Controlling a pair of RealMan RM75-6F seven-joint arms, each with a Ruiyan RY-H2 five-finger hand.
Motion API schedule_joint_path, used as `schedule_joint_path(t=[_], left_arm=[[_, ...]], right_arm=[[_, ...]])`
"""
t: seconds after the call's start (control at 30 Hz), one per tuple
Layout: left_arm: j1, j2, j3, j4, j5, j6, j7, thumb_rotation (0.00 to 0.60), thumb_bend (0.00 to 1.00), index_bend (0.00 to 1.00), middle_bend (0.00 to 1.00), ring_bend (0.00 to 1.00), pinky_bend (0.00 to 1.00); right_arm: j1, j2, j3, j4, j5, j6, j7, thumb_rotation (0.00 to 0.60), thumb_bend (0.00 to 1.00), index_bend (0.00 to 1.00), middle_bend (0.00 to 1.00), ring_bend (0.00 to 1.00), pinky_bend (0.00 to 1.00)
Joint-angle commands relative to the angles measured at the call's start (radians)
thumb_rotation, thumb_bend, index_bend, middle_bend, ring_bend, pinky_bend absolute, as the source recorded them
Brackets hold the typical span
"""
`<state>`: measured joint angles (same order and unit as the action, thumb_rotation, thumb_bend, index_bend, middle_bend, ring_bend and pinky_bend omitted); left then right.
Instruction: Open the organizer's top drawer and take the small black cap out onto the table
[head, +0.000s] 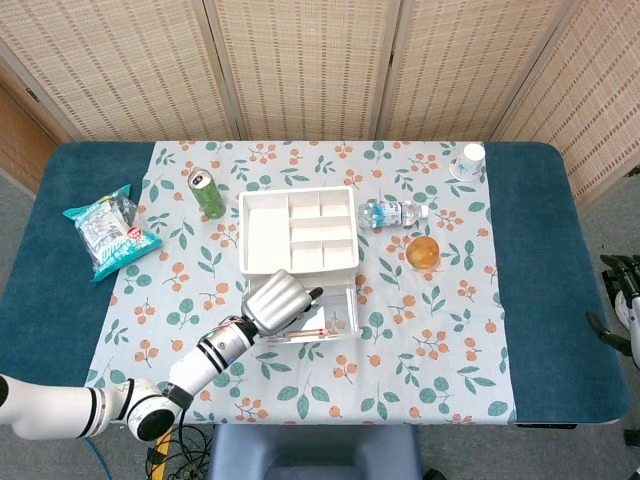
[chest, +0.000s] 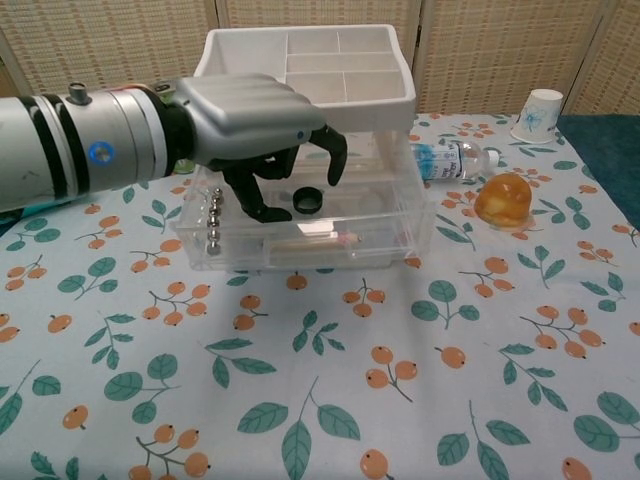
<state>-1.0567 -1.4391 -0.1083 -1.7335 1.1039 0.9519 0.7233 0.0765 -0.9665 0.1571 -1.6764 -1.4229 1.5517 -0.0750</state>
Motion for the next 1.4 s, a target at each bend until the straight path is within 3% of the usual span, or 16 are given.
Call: schedule_joint_path(t=[0.03, 0.5, 0.87, 1.4], left_arm=[[-0.001, -0.004, -0.002, -0.007, -0.012, 0.01, 0.018, 0.6, 0.27, 0.35, 1.0, 1.0, 1.0], [-0.009, -0.012, -0.007, -0.009, -0.043, 0.007, 0.042, 0.6, 0.27, 0.38, 1.0, 1.0, 1.0], [-0.012, -0.015, -0.005, -0.007, -0.061, 0.011, 0.055, 0.6, 0.36, 0.4, 1.0, 1.0, 1.0], [-0.015, -0.022, -0.001, 0.005, -0.083, 0.015, 0.069, 0.6, 0.36, 0.41, 1.0, 1.0, 1.0]], right_arm=[[0.0, 0.0, 0.0, 0.0, 0.0, 0.0, 0.0, 0.6, 0.26, 0.16, 0.21, 0.19, 0.23], [-0.008, 0.004, 0.0, -0.002, 0.003, 0.006, 0.002, 0.6, 0.26, 0.16, 0.21, 0.19, 0.23], [-0.009, 0.004, 0.0, 0.0, 0.002, 0.006, 0.007, 0.6, 0.26, 0.16, 0.21, 0.2, 0.23], [-0.014, 0.003, -0.001, 0.006, 0.003, 0.009, 0.017, 0.6, 0.26, 0.16, 0.21, 0.2, 0.23]])
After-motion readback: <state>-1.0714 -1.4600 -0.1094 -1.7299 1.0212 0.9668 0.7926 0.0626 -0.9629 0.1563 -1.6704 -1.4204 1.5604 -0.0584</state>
